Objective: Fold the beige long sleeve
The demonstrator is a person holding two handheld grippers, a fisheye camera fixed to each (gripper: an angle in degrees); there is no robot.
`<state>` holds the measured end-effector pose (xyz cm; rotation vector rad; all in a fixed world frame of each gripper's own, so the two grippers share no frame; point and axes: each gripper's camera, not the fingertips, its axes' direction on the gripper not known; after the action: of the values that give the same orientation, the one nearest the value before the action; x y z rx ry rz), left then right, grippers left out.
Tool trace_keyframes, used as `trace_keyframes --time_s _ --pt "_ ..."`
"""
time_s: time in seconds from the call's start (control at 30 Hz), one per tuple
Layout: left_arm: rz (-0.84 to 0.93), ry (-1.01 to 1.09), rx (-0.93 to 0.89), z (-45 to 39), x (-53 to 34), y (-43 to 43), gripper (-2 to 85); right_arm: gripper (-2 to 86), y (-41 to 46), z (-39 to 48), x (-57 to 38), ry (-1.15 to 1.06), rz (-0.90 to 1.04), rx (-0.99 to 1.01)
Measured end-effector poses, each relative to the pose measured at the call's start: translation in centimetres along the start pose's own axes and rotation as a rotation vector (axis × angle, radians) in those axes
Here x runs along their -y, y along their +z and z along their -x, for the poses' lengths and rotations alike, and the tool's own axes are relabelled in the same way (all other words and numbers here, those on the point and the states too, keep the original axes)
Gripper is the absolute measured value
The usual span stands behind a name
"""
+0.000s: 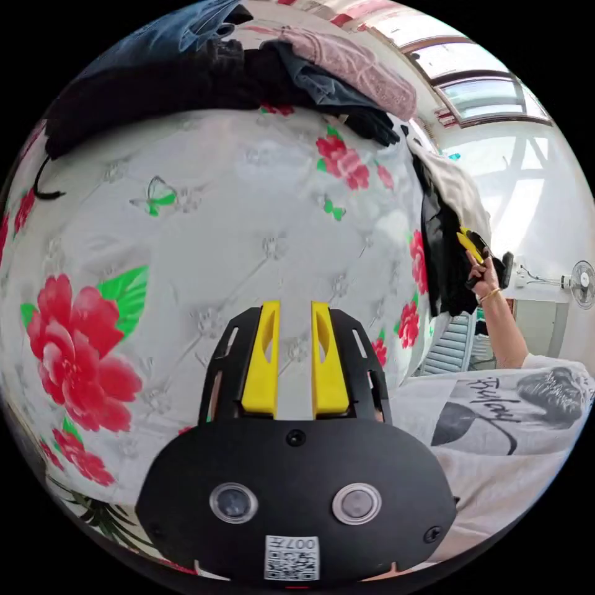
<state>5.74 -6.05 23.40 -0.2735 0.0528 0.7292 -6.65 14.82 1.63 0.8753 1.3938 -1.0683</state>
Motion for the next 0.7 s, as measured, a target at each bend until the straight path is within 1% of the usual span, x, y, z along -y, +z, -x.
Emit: trace_keyframes --time_s 0.07,0.1,0.17,0.23,0.27,0.3,0.33,0.37,0.43,0.53,0.63,0.7 --pt "0.041 -0.031 0.076 -1.8 -4.5 2.0 7.0 7.8 -7.1 -5.2 -1.6 0.135 -0.160 -0.212" --pt "0.048 -0.033 0.098 -2.4 -5.3 2.3 6.8 8.0 -9.0 -6.3 -1.8 0.165 -0.206 -0.259" --pt "0.068 -0.032 0.199 -4.7 -7.0 3.5 6.2 8.6 -15.8 -9.3 -2.1 0.232 -0.368 -0.441" --pt "0.118 -0.010 0.255 -6.4 -6.9 5.0 6.2 9.2 -19.1 -11.3 -1.9 0.280 -0.418 -0.544" --pt "0.157 0.012 0.285 -7.3 -6.5 6.3 5.9 9.4 -20.4 -12.8 -1.7 0.310 -0.415 -0.553" --pt "0.181 0.017 0.304 -7.7 -6.3 7.1 5.5 9.5 -20.7 -13.6 -1.5 0.325 -0.403 -0.541" --pt "0.172 0.023 0.389 -8.7 -6.1 7.5 5.1 9.2 -20.8 -15.1 -1.2 0.360 -0.362 -0.500" --pt "0.191 0.050 0.436 -9.6 -5.8 8.1 4.9 8.9 -20.2 -16.6 -0.9 0.386 -0.308 -0.422" --pt "0.221 0.086 0.471 -10.6 -5.4 8.7 4.5 8.1 -18.3 -18.5 -1.0 0.430 -0.209 -0.326" --pt "0.292 0.111 0.500 -11.4 -4.2 9.5 4.3 6.2 -17.9 -18.9 -3.1 0.408 -0.285 -0.304" --pt "0.347 0.121 0.514 -11.7 -3.3 10.0 4.2 4.6 -18.2 -18.7 -4.9 0.394 -0.304 -0.166" --pt "0.361 0.132 0.516 -11.6 -3.2 10.1 4.3 3.8 -18.2 -17.2 -5.9 0.311 -0.296 -0.045"
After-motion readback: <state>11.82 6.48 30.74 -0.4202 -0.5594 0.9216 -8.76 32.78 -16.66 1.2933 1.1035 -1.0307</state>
